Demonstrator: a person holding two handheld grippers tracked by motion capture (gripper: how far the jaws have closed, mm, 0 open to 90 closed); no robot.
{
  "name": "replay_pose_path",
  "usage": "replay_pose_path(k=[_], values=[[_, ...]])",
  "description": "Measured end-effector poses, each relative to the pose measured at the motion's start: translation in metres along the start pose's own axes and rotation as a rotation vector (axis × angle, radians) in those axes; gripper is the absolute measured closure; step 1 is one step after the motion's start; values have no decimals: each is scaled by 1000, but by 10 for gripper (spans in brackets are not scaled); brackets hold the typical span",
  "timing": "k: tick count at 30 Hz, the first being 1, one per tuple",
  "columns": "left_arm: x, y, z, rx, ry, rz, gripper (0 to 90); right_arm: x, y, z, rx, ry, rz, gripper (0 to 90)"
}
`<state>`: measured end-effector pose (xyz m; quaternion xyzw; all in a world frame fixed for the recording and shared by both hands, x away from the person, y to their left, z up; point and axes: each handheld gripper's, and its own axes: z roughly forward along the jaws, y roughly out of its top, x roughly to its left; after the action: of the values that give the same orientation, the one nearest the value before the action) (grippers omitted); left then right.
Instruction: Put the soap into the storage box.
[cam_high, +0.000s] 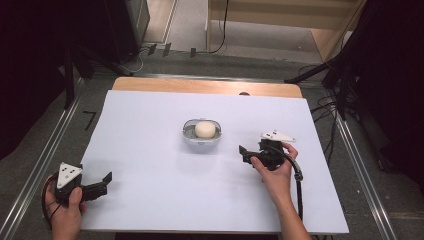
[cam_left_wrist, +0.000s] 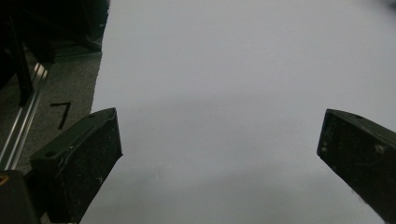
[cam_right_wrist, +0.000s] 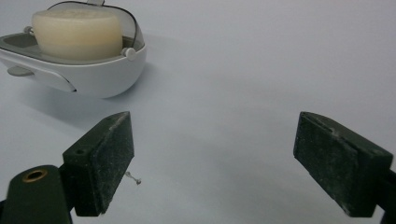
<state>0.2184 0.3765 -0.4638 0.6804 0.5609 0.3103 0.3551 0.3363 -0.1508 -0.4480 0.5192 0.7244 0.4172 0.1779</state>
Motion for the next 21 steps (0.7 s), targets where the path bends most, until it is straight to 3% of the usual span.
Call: replay_pose_path(k=[21], values=[[0,0,0,0,1,1,4,-29,-27,-21,-7,-30,40,126]])
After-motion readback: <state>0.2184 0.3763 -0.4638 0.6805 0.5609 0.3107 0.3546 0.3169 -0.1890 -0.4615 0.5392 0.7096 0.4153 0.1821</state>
